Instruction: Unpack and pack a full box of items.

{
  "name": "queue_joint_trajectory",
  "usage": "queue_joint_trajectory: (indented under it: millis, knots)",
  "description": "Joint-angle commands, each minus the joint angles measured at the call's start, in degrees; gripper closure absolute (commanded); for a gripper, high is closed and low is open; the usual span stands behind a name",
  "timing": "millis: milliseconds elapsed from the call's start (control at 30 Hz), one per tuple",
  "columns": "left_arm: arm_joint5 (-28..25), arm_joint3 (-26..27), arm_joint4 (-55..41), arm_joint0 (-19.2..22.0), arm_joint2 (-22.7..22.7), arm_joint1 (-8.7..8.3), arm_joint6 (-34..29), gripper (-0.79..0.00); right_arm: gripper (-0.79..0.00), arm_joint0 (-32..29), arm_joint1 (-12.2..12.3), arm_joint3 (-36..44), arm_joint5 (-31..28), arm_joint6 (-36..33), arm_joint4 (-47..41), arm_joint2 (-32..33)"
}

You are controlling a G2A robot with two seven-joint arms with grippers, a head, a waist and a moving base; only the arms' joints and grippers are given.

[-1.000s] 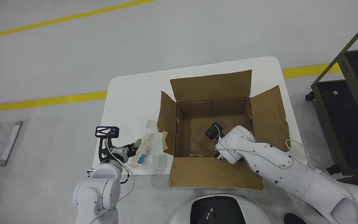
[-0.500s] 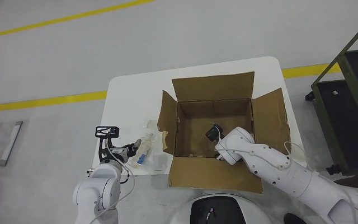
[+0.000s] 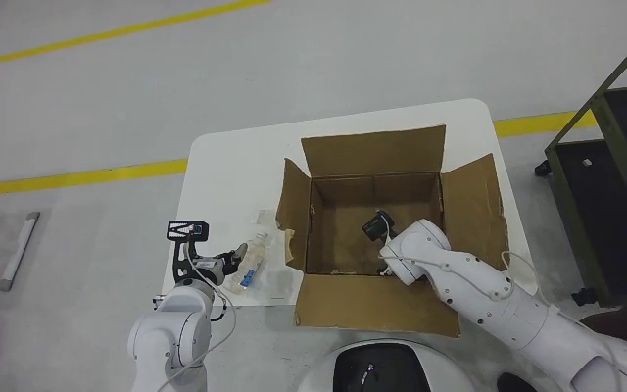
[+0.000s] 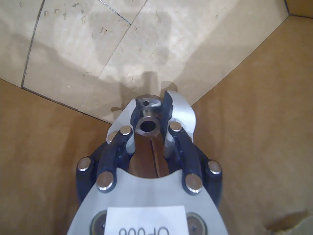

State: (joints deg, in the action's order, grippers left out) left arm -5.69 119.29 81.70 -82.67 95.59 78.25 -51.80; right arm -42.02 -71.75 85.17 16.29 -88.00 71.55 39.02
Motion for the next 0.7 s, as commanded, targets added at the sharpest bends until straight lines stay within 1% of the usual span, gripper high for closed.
queue_joint_trajectory:
  millis: [0,133,333,367,400,467,500,533,567,633,667]
  knots:
    - [0.0,0.0,0.0,0.0,0.0,0.0,0.0,-0.785,0.0,-0.5,-0.2,0.5,0.0,0.0,0.6,1.2]
    - [0.0,0.0,0.0,0.0,0.0,0.0,0.0,-0.785,0.0,-1.5,-0.7,1.3,0.0,0.0,1.4,3.3]
    - [0.0,0.0,0.0,0.0,0.0,0.0,0.0,-0.785,0.0,-2.2,-1.6,2.5,0.0,0.0,2.0,3.8]
    - [0.0,0.0,0.0,0.0,0.0,0.0,0.0,-0.785,-0.092,-2.4,-1.6,3.0,0.0,0.0,2.3,3.5]
    - [0.0,0.0,0.0,0.0,0.0,0.0,0.0,-0.785,-0.129,-2.6,-1.7,3.8,0.0,0.0,2.8,3.2]
    - [0.0,0.0,0.0,0.0,0.0,0.0,0.0,-0.785,-0.148,-3.1,-1.5,4.5,-0.1,0.0,3.1,3.0]
    - [0.0,0.0,0.0,0.0,0.0,0.0,0.0,-0.785,-0.197,-3.2,-1.4,4.7,-0.4,0.0,3.3,2.8]
    - [0.0,0.0,0.0,0.0,0.0,0.0,0.0,-0.785,-0.268,-3.2,-1.3,4.8,-0.7,0.0,3.3,2.6]
    - [0.0,0.0,0.0,0.0,0.0,0.0,0.0,-0.785,-0.302,-3.2,-1.2,5.1,-1.0,0.0,3.5,2.4]
    - [0.0,0.0,0.0,0.0,0.0,0.0,0.0,-0.785,-0.329,-3.2,-0.9,5.2,-1.6,0.0,3.6,2.0]
    - [0.0,0.0,0.0,0.0,0.0,0.0,0.0,-0.785,-0.357,-3.2,-0.8,5.1,-2.1,0.0,3.6,1.7]
